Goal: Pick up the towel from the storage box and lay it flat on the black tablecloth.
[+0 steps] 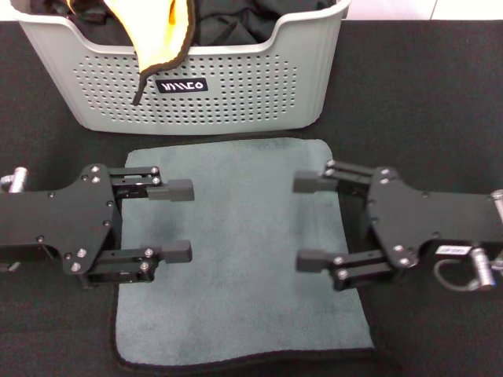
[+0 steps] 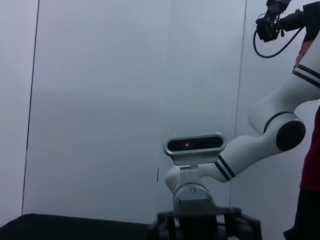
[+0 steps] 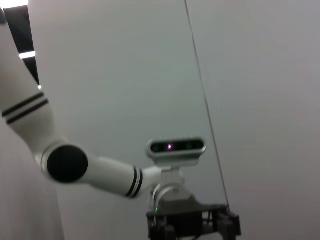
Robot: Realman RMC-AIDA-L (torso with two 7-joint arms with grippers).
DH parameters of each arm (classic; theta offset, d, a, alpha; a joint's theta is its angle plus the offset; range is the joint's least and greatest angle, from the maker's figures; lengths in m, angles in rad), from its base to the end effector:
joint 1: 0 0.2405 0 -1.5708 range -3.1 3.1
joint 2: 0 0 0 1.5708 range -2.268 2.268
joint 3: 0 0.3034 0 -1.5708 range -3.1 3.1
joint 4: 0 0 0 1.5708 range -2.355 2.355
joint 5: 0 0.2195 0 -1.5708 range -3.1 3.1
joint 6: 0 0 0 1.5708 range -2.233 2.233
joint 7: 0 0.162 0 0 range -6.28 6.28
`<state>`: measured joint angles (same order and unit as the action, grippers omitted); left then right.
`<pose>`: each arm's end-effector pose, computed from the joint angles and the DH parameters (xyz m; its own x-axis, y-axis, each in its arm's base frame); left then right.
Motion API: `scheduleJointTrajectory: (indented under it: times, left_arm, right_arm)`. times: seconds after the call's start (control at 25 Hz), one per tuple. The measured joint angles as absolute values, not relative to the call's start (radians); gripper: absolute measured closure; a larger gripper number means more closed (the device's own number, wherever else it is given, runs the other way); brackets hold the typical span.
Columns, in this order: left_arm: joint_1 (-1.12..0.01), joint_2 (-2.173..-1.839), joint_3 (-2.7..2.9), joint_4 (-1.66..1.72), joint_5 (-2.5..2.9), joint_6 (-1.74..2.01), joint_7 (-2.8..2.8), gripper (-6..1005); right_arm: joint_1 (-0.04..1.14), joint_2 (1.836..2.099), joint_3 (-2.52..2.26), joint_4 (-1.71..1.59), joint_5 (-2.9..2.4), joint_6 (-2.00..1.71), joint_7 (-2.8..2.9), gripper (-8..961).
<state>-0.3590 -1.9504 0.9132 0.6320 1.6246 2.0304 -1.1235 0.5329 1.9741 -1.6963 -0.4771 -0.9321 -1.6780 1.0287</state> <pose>-0.2952 0.2738 0.0216 0.7032 0.0702 0.7076 0.0960 -0.9954 0.0035 0.2152 0.3133 -0.0703 0.6375 -0.1034 -0.7635 -0.0512 -0.9945 0.0919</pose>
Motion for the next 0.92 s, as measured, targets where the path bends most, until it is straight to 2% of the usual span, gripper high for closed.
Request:
scheduleJointTrajectory:
  times: [0.2, 0.6, 0.92]
  left_arm:
    - [-0.37, -1.939, 0.907, 0.636, 1.626, 2.029, -1.119, 387]
    - [-0.395, -1.927, 0.901, 0.629, 1.639, 2.018, -1.115, 381]
    - [-0.388, -1.938, 0.875, 0.625, 1.643, 1.994, -1.076, 381]
  right_arm:
    - [0.557, 1.998, -1.696, -0.479, -0.967, -1.647, 1.028, 68]
    - [0.559, 2.002, -1.69, -0.488, -0.963, -1.646, 1.018, 68]
    - [0.546, 2.002, -1.679, -0.484, -0.965, -1.643, 1.003, 68]
